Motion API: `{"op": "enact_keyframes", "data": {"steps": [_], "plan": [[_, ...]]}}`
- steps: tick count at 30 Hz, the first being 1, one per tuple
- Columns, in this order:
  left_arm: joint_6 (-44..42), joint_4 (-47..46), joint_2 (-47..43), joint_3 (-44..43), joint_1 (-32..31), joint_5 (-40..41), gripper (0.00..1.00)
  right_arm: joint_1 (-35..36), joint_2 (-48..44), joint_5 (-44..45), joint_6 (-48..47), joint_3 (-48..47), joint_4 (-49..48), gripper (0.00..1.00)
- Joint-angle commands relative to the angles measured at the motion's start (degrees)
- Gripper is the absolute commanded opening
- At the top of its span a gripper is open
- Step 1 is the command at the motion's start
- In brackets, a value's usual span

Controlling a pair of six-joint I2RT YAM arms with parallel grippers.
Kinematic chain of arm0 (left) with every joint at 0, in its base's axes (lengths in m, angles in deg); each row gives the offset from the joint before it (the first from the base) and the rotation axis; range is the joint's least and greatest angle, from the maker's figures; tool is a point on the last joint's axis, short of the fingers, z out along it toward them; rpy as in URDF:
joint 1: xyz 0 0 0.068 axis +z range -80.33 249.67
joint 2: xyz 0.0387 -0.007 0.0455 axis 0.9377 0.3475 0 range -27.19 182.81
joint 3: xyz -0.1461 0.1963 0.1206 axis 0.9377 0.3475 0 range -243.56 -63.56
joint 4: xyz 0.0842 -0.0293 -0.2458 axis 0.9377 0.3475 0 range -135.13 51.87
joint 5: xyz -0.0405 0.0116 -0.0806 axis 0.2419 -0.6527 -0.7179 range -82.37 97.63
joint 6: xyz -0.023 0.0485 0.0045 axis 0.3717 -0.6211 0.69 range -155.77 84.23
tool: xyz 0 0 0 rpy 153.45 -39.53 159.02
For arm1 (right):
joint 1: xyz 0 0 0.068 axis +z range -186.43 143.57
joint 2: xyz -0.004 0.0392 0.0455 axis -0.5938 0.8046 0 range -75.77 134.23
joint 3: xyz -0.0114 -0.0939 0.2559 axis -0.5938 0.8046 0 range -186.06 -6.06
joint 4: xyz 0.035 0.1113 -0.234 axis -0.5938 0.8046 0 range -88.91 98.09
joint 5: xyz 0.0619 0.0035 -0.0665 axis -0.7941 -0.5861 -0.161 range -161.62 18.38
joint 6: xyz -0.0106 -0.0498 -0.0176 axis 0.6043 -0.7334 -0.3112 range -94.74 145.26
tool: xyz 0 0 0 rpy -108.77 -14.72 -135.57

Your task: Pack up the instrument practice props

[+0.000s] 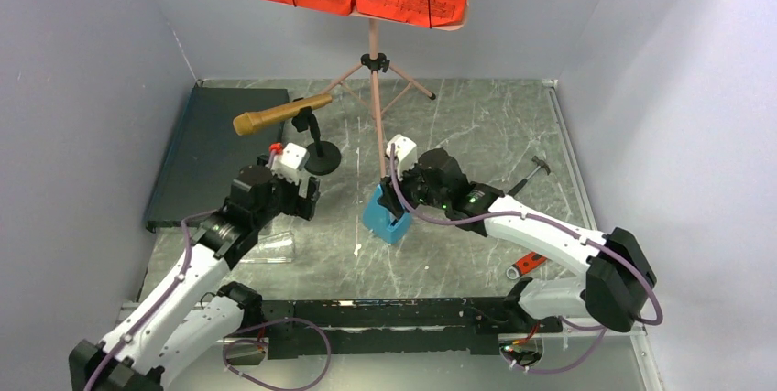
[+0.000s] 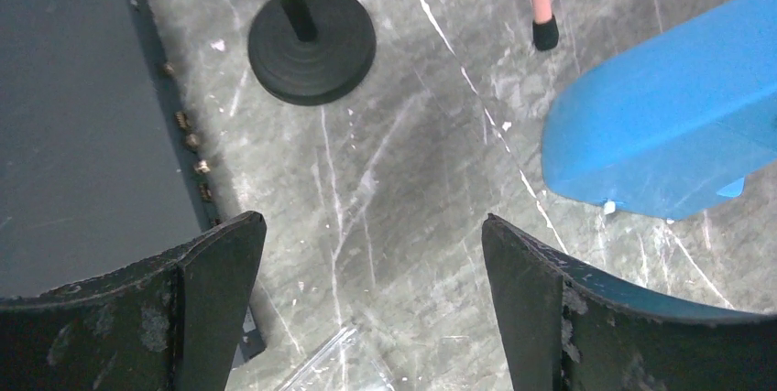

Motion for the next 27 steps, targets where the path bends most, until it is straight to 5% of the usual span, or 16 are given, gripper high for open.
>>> {"op": "enact_keyframes", "data": {"steps": [1, 7, 11, 15, 20, 27], "plan": [[1.1, -1.7, 5.7, -3.6, 0.1, -6.0, 0.94, 1.6, 1.2, -3.0, -1.2, -2.9, -7.9, 0.06], [2.1, -2.0, 11.9, -5.6, 0.1, -9.0, 0.94, 3.0, 3.5, -4.4, -1.2, -2.1, -11.6, 0.19], [3.0, -1.5, 11.7, -6.1, 0.1, -9.4, 0.94, 3.0, 4.0, -5.3, -2.0, -4.4, -10.1, 0.58], [5.5, -2.2, 10.2, -6.8, 0.1, -9.1, 0.94, 2.9, 2.0, -2.4, -2.7, -5.5, -9.5, 0.85], [6.3, -0.7, 12.4, -11.8, 0.1, -15.0, 0.94, 3.0, -3.8, 1.0, 0.6, -2.7, -11.3, 0.92], [10.6, 1.4, 19.0, -18.3, 0.1, -21.5, 0.94, 2.9, -11.3, 4.9, 2.6, 3.3, -10.3, 0.90]]}}
